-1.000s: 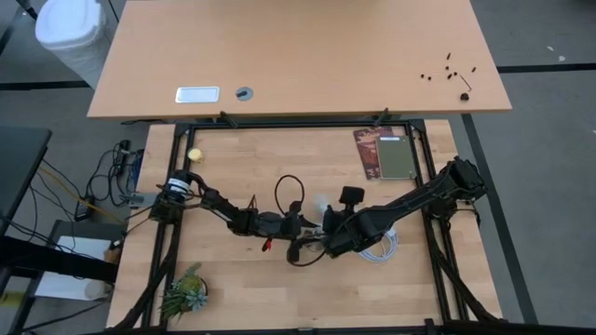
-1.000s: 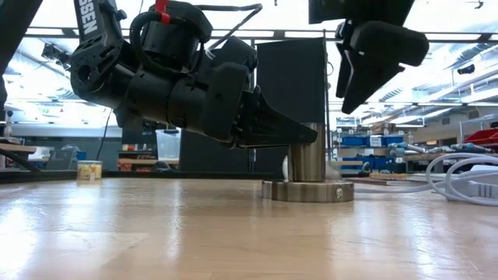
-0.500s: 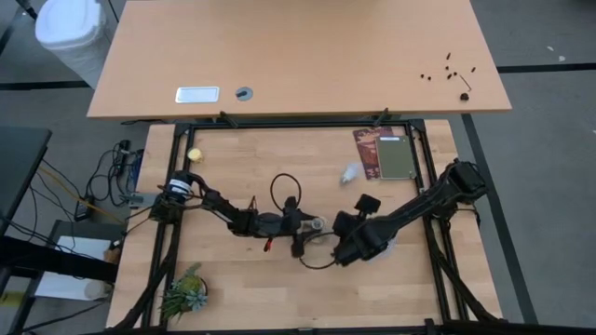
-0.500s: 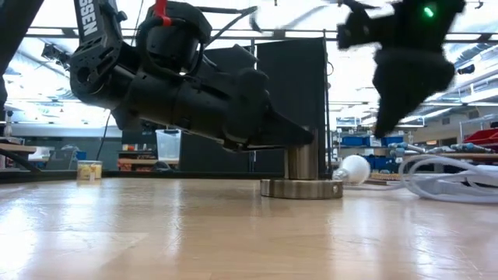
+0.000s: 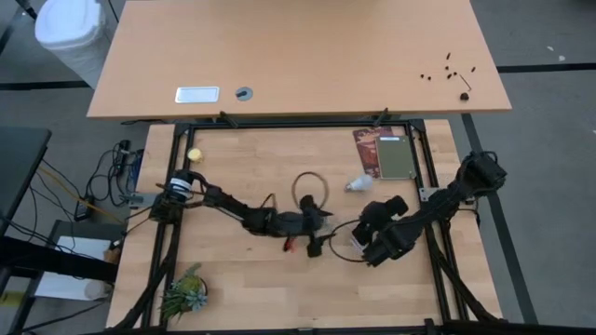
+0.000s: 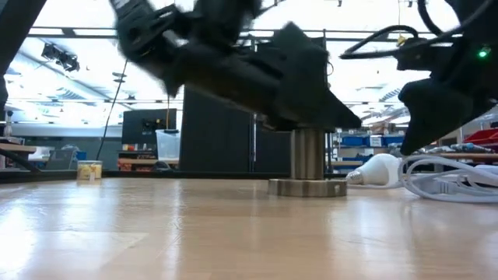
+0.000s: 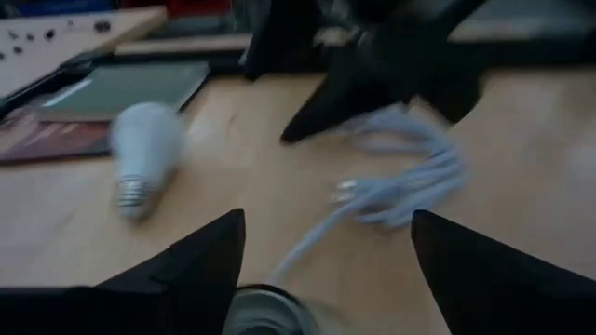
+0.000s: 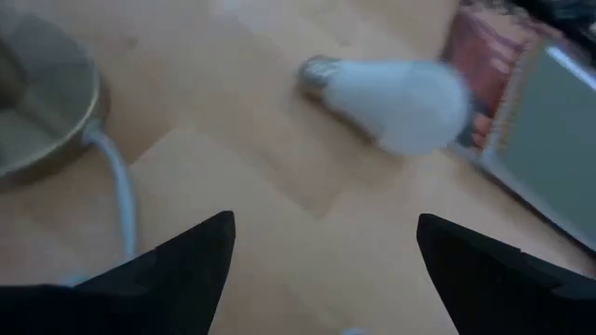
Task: Screw lightbulb
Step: Return to Home Position
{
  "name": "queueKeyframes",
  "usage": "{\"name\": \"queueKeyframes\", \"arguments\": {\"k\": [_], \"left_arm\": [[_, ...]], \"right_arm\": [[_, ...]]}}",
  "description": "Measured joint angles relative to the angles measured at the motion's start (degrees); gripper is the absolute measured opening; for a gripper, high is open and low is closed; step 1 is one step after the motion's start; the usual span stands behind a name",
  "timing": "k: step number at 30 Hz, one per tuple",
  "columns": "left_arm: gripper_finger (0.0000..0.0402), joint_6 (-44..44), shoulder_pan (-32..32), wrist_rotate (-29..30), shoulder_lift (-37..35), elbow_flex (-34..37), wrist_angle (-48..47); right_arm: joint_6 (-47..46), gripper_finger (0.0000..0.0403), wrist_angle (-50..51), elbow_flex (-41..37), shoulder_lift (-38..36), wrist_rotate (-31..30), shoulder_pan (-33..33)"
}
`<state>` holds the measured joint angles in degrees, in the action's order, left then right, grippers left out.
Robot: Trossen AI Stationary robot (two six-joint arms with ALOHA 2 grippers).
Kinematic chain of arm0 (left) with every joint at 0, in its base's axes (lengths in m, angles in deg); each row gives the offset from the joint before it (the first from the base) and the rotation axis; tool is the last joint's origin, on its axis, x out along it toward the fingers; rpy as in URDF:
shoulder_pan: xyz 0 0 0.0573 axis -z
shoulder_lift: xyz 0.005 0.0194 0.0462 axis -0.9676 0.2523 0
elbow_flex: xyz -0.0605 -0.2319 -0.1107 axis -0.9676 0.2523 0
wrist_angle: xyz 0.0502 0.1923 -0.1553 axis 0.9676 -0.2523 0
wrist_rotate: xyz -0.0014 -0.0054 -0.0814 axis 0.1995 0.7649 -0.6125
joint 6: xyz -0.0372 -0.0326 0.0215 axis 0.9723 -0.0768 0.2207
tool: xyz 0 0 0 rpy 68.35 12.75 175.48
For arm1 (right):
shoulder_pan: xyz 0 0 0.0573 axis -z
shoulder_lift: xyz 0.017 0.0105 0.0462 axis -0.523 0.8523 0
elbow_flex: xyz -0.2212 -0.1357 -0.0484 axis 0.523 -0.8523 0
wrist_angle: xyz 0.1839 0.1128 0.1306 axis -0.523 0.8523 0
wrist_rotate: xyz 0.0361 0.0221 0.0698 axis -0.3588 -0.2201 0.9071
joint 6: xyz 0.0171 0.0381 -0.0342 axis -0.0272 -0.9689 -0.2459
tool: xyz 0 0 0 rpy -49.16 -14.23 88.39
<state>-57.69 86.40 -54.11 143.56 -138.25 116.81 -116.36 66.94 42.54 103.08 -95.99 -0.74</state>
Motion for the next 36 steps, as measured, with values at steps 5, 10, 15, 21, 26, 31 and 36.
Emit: {"name": "queueKeyframes", "arguments": {"k": [5,10,15,21,26,31,36], "left_arm": [[0.0306,-4.00,-4.18,-1.65,-0.07,-11.48,-23.06],[0.0296,-7.43,-7.09,-6.22,-0.09,-16.99,-29.88],[0.0291,-11.74,-7.92,-9.57,-0.15,-22.42,-37.65],[0.0291,-19.92,-8.74,-12.27,-0.24,-24.98,-40.55],[0.0291,-21.29,-10.75,-15.04,-0.24,-25.30,-40.82],[0.0291,-17.53,-10.20,-15.10,-0.60,-25.28,-42.71],[0.0286,-17.54,-5.73,-15.10,-1.94,-25.30,-43.12]], "right_arm": [[-3.42,0.0346,-0.33,-2.24,-3.50,-1.22,-1.49],[-2.17,0.0346,0.06,-2.30,-4.54,-2.34,-2.16],[2.40,0.0346,-0.73,-2.31,-7.69,-2.30,-2.86],[5.27,0.0346,0.41,-2.31,-15.69,-3.70,-3.39],[12.13,0.0346,0.27,-2.29,-19.04,-3.42,-2.58],[19.65,0.0346,-3.21,-2.29,-19.99,-4.79,-4.16],[23.76,0.0346,-4.24,-3.07,-22.26,-11.24,-8.44]]}}
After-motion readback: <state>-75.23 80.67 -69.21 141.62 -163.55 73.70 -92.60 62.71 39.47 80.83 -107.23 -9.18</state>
